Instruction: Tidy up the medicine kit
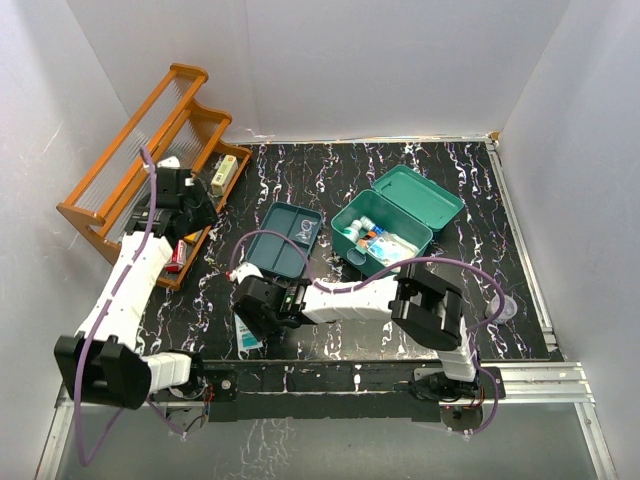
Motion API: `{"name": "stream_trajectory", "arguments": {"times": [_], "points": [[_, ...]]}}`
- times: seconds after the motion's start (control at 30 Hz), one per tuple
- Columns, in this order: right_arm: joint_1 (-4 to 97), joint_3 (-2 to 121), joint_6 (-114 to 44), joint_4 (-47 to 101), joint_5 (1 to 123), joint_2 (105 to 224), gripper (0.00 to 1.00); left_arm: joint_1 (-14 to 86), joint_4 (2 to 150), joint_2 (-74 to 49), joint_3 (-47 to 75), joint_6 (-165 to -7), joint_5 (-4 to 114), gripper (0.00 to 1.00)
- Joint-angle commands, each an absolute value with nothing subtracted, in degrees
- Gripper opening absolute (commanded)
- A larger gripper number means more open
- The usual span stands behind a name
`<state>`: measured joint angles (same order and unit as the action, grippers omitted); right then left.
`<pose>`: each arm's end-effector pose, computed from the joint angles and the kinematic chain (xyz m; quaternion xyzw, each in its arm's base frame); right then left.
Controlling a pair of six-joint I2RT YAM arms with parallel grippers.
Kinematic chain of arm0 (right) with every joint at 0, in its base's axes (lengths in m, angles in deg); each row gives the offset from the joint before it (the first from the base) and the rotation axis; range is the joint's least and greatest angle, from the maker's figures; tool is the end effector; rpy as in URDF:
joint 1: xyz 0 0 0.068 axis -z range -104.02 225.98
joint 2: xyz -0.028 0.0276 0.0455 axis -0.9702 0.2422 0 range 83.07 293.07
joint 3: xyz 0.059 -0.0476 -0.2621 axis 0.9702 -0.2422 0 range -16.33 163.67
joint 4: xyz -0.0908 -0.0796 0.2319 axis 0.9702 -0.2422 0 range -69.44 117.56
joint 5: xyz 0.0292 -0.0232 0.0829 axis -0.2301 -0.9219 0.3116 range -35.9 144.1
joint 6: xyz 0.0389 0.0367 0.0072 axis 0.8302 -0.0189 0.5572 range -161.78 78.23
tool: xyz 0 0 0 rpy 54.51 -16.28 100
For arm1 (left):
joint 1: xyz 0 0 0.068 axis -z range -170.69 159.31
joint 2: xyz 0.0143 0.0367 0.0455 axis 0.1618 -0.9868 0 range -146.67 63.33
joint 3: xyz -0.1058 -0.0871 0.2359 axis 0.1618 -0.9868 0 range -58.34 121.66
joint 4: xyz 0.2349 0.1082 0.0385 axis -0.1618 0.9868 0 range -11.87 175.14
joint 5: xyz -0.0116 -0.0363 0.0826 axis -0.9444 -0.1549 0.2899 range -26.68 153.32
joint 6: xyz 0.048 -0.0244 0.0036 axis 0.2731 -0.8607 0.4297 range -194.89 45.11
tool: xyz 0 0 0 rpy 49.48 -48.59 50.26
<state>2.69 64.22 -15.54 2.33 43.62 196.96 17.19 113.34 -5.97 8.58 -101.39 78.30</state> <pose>0.1274 0.4017 0.1774 -0.3600 0.8888 0.1492 0.2413 0.2588 -0.0266 0.3441 -0.2007 0.8685 -0.0176 0.4529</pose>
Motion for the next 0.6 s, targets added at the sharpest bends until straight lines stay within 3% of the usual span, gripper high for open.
{"name": "stream_trajectory", "arguments": {"times": [0.0,0.27,0.57], "points": [[2.27,68.48,-8.52,-0.38,39.47,198.62,0.57,16.96,116.02,-1.22,11.21,-101.51,82.65,0.6],[1.48,75.12,-5.18,-5.74,38.4,203.51,0.56,16.96,118.18,5.56,8.07,-103.71,80.66,0.62],[0.67,82.12,-4.98,-15.8,33.73,209.3,0.43,16.95,119.83,7.79,6.64,-105.33,82.78,0.63]]}}
